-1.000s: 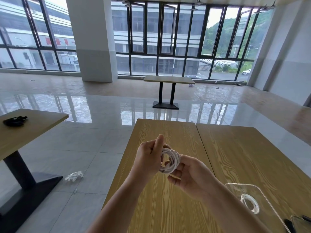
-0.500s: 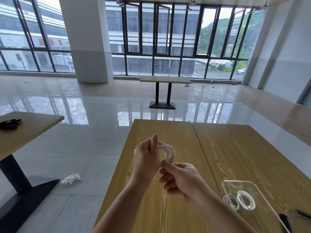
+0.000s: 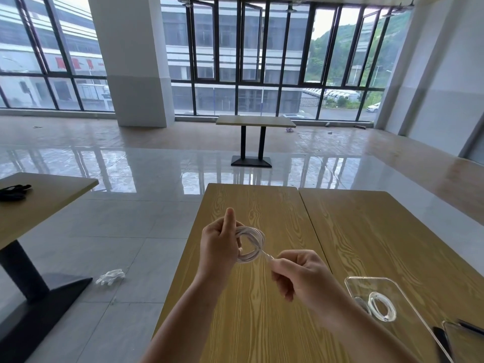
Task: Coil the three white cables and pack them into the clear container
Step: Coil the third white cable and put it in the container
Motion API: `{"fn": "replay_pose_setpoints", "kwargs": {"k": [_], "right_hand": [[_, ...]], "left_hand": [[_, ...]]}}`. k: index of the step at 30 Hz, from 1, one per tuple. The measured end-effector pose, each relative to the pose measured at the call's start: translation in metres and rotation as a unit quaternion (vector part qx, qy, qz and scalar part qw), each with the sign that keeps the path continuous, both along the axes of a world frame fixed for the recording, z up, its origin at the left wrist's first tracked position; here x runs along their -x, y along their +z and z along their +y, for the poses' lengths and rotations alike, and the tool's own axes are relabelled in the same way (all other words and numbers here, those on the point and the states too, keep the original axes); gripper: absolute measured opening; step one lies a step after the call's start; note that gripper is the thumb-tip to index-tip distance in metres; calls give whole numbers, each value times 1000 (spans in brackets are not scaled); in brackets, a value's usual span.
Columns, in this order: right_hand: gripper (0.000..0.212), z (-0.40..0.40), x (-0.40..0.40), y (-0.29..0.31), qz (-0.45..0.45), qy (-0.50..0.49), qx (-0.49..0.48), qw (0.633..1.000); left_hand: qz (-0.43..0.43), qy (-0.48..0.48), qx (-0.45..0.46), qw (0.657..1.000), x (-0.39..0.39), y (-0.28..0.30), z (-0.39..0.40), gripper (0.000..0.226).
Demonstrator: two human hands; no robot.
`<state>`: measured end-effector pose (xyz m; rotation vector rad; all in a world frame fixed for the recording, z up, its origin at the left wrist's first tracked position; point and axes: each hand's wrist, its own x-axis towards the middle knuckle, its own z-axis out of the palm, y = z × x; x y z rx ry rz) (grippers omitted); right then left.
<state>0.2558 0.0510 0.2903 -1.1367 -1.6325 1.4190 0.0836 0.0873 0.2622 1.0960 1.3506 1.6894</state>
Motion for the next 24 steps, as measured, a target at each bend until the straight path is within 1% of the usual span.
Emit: {"fn": "replay_pose_setpoints", "kwargs": {"k": [3, 6, 7, 9, 10, 13, 19, 24], "right_hand": [[28, 6, -10, -7, -4, -39, -33, 999], [9, 13, -17, -10, 5, -61, -31, 998], [14, 15, -19, -12, 15, -55, -22, 998], [31, 19, -21, -14, 26, -37, -7, 999], [35, 20, -22, -14, 26, -31, -5, 999], [31, 22, -29, -18, 17, -31, -13, 999], [28, 29, -53, -36, 72, -82, 31, 994], [23, 35, -86, -53, 87, -142, 48, 985]], "left_hand": [[-43, -36, 26, 998, -6, -1, -3, 52], [-54, -63, 47, 995, -14, -1, -6, 49], [-52, -73, 56, 994, -18, -2, -7, 49], [-45, -98, 71, 992, -26, -2, -8, 50], [-42, -109, 78, 990, -30, -3, -9, 49], [-27, -126, 100, 987, -39, -3, -8, 46], [-14, -167, 124, 978, -54, -11, -2, 35], [-47, -210, 181, 960, -69, -26, 3, 24]]}}
